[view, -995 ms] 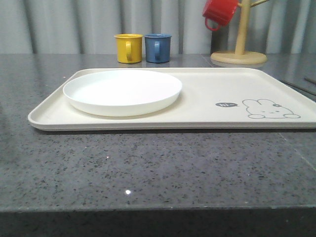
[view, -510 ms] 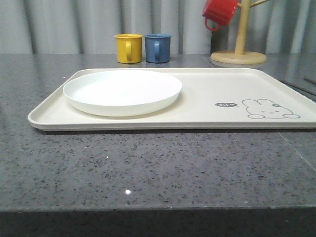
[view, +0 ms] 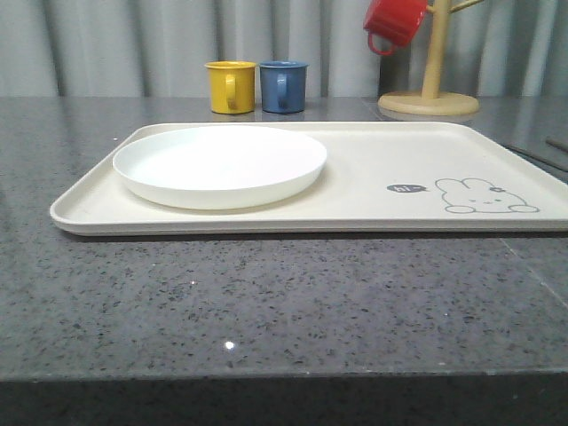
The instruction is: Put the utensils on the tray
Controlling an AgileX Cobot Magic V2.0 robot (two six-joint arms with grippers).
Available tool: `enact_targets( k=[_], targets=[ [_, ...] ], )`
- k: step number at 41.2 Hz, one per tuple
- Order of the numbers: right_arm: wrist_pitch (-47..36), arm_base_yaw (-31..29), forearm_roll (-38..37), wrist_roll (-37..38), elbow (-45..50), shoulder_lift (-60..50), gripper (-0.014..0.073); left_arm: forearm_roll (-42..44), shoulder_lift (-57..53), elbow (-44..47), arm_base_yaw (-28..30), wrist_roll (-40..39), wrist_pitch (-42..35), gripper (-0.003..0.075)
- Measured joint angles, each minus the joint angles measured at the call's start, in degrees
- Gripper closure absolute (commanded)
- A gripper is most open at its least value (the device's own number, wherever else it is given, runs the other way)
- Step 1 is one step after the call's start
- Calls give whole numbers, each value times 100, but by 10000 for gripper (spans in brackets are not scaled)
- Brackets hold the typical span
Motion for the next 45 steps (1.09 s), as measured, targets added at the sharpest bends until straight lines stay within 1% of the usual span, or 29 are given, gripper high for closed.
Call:
enact_targets(
  k=[13,16,19,23,30,35,40,45],
  targets=[
    [-36,0,0,0,0,10,-13,0,0,0,0,0,0,739],
    [-71,0,0,0,0,64,25,0,0,0,0,0,0,739],
    [6,0,0,0,-102,264,102,0,0,0,0,0,0,739],
    [257,0,0,0,-369,854,155,0,0,0,0,0,0,739],
    [879,0,0,0,-1153,2183,165,0,0,0,0,0,0,739],
    [1399,0,0,0,-1804,3359,165,0,0,0,0,0,0,739],
    [1682,0,0,0,-2311,4334,165,0,0,0,0,0,0,739],
    [1792,0,37,0,-2692,5118,165,0,0,0,0,0,0,739]
  ],
)
